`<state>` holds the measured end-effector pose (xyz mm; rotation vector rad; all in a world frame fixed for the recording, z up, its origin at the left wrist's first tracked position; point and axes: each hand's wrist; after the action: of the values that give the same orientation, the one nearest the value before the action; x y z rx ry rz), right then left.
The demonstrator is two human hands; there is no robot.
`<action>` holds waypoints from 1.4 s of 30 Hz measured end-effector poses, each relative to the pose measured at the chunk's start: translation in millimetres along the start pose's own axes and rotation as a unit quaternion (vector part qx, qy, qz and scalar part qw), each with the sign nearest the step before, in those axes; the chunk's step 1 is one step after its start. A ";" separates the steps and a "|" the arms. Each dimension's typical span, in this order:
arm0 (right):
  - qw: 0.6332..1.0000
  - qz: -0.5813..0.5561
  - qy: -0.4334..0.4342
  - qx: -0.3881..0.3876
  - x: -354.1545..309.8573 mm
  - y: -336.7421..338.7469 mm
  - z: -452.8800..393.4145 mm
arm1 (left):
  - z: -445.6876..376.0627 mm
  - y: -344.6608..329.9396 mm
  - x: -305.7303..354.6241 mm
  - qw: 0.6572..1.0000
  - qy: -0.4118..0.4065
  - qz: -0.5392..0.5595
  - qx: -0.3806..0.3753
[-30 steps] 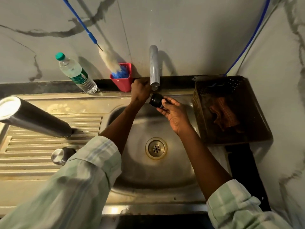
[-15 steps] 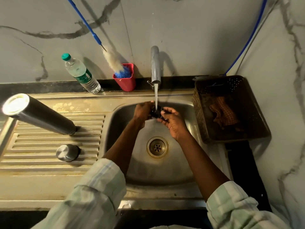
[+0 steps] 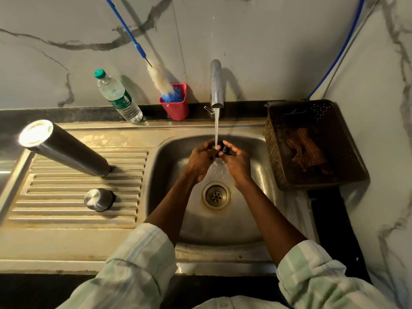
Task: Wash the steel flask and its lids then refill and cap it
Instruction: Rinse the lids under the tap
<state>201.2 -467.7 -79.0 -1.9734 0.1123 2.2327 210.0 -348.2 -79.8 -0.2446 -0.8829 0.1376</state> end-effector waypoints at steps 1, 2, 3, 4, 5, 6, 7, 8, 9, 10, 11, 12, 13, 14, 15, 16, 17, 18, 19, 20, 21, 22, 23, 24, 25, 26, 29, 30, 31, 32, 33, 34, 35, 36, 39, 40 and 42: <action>1.000 0.006 0.000 -0.002 0.4 -0.1 0.0 | -0.3 -0.2 -1.0 1.000 -0.004 0.000 -0.008; 1.000 0.008 0.001 -0.003 0.6 -0.8 -0.3 | 0.4 -1.2 -0.6 1.000 -0.004 0.005 -0.011; 1.000 0.012 0.006 -0.002 -0.2 -1.5 -0.7 | 0.5 -1.6 -0.3 1.000 0.002 0.018 -0.008; 1.000 0.017 0.015 0.003 -0.2 -1.6 -1.9 | 1.0 -2.4 0.4 0.999 0.011 0.032 0.004; 0.999 0.024 0.025 0.007 -0.8 -2.3 -2.7 | 2.3 -3.6 1.3 0.999 0.017 0.044 0.021; 0.999 0.034 0.036 0.010 -0.7 -3.0 -4.0 | 4.5 -5.0 2.9 0.998 0.021 0.051 0.044; 0.998 0.045 0.046 0.009 -1.3 -4.1 -3.8 | 5.3 -5.3 3.3 0.996 0.025 0.062 0.065; 0.997 0.059 0.056 0.007 -1.9 -5.6 -3.4 | 4.5 -4.8 3.2 0.994 0.029 0.069 0.080; 0.995 0.072 0.068 0.004 -2.9 -7.0 -2.6 | 3.2 -4.0 2.6 0.993 0.034 0.072 0.085; 0.992 0.090 0.085 -0.005 -3.0 -7.9 -1.5 | 4.1 -3.5 3.0 0.994 0.041 0.067 0.080; 0.987 0.111 0.111 -0.022 -3.8 -8.8 0.3 | 5.4 -3.8 4.2 0.995 0.051 0.059 0.069; 0.978 0.144 0.146 -0.045 -5.4 -9.8 1.7 | 6.8 -4.2 5.3 0.995 0.061 0.049 0.059; 0.962 0.189 0.186 -0.069 -6.2 -11.3 3.0 | 8.0 -4.9 5.1 0.995 0.069 0.047 0.050; 0.941 0.239 0.223 -0.086 -6.8 -13.1 3.2 | 9.2 -5.5 4.1 0.995 0.074 0.050 0.047; 0.921 0.284 0.250 -0.095 -6.7 -15.1 3.2 | 11.6 -6.3 2.4 0.994 0.077 0.055 0.051; 0.906 0.314 0.263 -0.102 -5.9 -17.4 2.0 | 14.3 -7.2 1.0 0.993 0.082 0.061 0.056; 0.904 0.325 0.253 -0.114 -5.8 -19.3 0.5 | 16.3 -9.7 -1.0 0.992 0.088 0.068 0.055; 0.916 0.315 0.214 -0.128 -6.5 -21.2 -1.2 | 16.4 -11.5 -4.3 0.992 0.090 0.074 0.048; 0.932 0.289 0.168 -0.141 -8.9 -23.3 -2.3 | 17.1 -13.4 -7.0 0.991 0.089 0.084 0.045; 0.944 0.265 0.132 -0.147 -11.7 -25.2 -4.3 | 18.8 -15.9 -7.8 0.991 0.086 0.095 0.048; 0.951 0.246 0.118 -0.148 -16.5 -27.2 -5.7 | 20.8 -17.8 -7.9 0.990 0.081 0.106 0.049; 0.955 0.237 0.114 -0.137 -20.6 -28.4 -7.8 | 20.7 -18.0 -8.6 0.989 0.080 0.119 0.041; 0.959 0.230 0.116 -0.119 -25.9 -29.7 -9.8 | 22.3 -18.7 -7.3 0.986 0.081 0.142 0.023; 0.962 0.226 0.115 -0.100 -30.0 -31.5 -12.3 | 23.4 -18.2 -5.7 0.984 0.081 0.160 0.016; 0.966 0.218 0.110 -0.088 -32.8 -33.6 -15.0 | 25.3 -18.4 -3.0 0.981 0.079 0.176 0.015; 0.970 0.205 0.105 -0.077 -34.9 -35.9 -17.9 | 26.1 -18.1 -0.7 0.980 0.073 0.186 0.009; 0.974 0.196 0.107 -0.032 -38.0 -43.6 -26.9 | 26.1 -18.0 4.0 0.973 0.058 0.222 0.005; 0.974 0.200 0.104 -0.015 -37.7 -45.5 -29.7 | 25.8 -16.9 4.0 0.972 0.055 0.230 0.007; 0.974 0.204 0.099 -0.003 -37.7 -46.9 -31.6 | 25.2 -15.3 3.9 0.970 0.053 0.239 0.007; 0.975 0.203 0.094 0.003 -37.4 -48.3 -32.4 | 23.8 -12.6 3.5 0.969 0.053 0.242 0.008; 0.976 0.196 0.096 0.001 -38.2 -49.8 -32.1 | 22.7 -10.3 3.2 0.969 0.054 0.243 0.002; 0.976 0.193 0.102 -0.009 -37.1 -51.0 -30.9 | 23.1 -8.4 3.5 0.969 0.055 0.240 -0.008; 0.973 0.199 0.117 -0.025 -36.9 -51.7 -29.4 | 23.8 -7.0 4.4 0.969 0.058 0.239 -0.019; 0.969 0.208 0.131 -0.042 -36.3 -51.4 -28.0 | 24.7 -6.2 6.3 0.969 0.062 0.238 -0.021; 0.973 0.175 0.126 -0.086 -39.4 -48.1 -23.9 | 21.5 -2.1 11.2 0.963 0.070 0.259 0.002; 0.974 0.165 0.116 -0.106 -39.8 -46.9 -23.1 | 21.1 -2.1 13.8 0.964 0.069 0.256 0.009; 0.980 0.122 0.077 -0.141 -36.3 -42.9 -25.0 | 19.0 -1.8 16.9 0.974 0.069 0.216 0.024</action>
<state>237.2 -432.1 -44.1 -2.3998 0.0616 2.3489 205.9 -343.3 -55.1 -0.3952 -0.6763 0.5393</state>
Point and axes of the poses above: each hand's wrist, its own z-axis away from the middle knuckle, its own y-axis out of the back of the hand, x = y × z, and after that the axes turned 15 degrees about y, right-handed
